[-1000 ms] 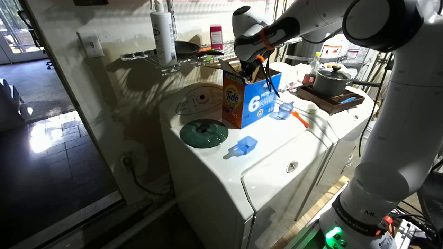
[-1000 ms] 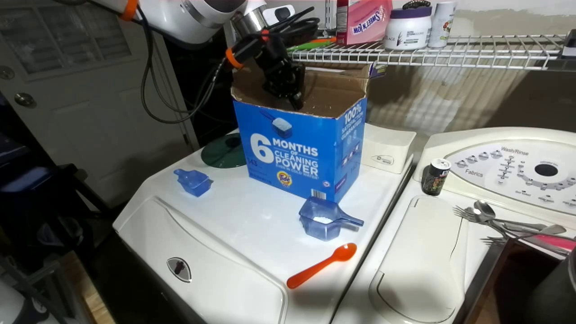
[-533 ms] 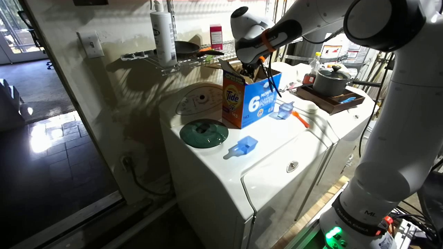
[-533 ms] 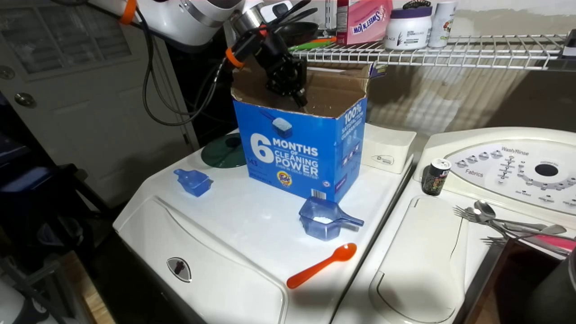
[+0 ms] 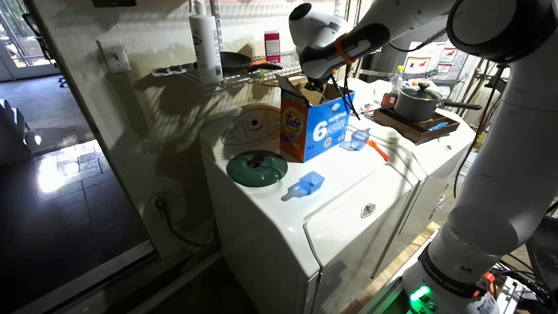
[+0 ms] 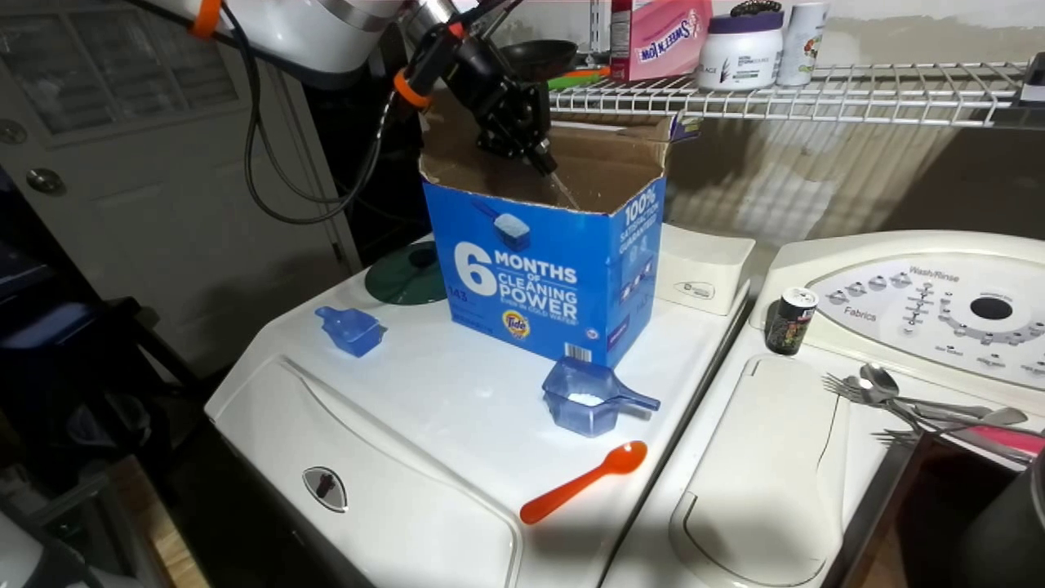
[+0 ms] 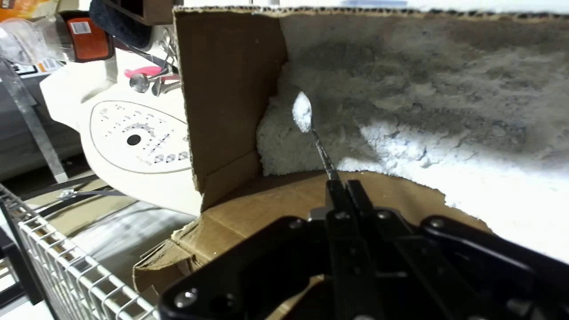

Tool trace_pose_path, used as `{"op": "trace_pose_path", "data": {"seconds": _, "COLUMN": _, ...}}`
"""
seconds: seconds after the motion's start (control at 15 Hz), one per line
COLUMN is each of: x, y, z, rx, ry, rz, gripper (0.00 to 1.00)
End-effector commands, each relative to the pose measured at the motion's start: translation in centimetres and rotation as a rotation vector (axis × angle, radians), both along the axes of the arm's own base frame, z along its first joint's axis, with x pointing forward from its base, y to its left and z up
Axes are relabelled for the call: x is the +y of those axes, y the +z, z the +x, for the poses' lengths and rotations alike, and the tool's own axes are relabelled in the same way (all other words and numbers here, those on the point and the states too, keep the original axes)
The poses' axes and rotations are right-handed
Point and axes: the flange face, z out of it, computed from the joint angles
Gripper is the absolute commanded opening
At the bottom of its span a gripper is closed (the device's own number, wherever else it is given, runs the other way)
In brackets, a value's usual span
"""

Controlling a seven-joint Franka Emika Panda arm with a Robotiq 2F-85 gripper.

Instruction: Transfer a spoonful of contents from the blue box to the right scoop

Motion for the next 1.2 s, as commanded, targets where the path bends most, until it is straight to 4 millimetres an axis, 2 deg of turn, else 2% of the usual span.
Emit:
{"op": "trace_pose_path", "data": {"seconds": 0.0, "x": 0.7, "y": 1.5, "z": -1.6, "rx": -0.012, "ry": -0.014, "rz": -0.066, "gripper": 0.01}}
{"op": "trace_pose_path", "data": {"seconds": 1.13, "x": 5.0, "y": 4.0, "z": -2.2, "rx": 0.027, "ry": 0.014, "rz": -0.191, "gripper": 0.01}}
